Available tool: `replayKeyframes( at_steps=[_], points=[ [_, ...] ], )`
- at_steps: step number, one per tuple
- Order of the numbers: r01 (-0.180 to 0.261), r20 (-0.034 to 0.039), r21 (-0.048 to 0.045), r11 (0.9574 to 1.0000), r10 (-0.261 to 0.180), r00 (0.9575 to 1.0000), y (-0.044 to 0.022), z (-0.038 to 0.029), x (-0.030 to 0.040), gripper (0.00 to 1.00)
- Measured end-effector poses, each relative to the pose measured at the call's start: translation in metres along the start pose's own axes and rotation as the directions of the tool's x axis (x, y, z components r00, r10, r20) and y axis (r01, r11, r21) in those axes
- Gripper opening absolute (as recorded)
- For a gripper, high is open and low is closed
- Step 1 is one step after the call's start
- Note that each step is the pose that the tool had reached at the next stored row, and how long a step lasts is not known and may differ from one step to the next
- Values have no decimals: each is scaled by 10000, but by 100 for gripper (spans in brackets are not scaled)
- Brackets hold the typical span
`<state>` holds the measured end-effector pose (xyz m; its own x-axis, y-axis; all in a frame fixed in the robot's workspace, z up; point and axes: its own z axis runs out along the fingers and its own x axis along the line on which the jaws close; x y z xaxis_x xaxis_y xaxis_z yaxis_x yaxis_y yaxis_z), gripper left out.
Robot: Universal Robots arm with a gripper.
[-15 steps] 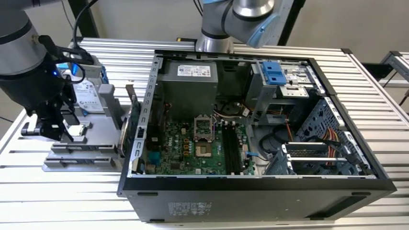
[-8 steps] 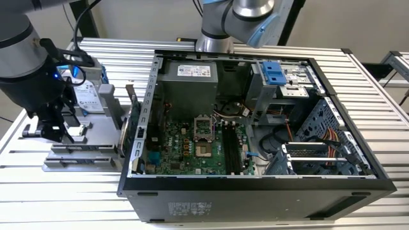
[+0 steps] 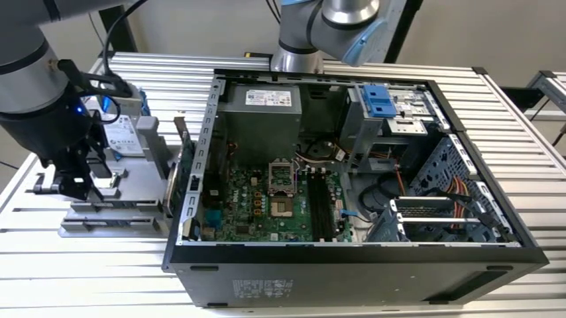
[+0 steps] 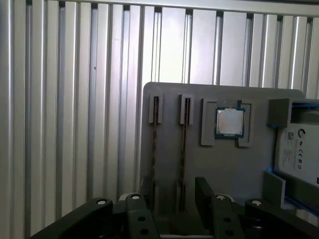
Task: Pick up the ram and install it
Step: 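Pick up the ram and move it above insertion slot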
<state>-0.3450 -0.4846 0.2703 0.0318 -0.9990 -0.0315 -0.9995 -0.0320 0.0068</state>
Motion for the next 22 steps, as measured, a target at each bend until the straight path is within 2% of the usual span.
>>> replayKeyframes(
  at_steps=[22],
  points=[
    [-1, 1, 1, 10000, 1, 10000, 0, 183, 68, 100]
  ],
)
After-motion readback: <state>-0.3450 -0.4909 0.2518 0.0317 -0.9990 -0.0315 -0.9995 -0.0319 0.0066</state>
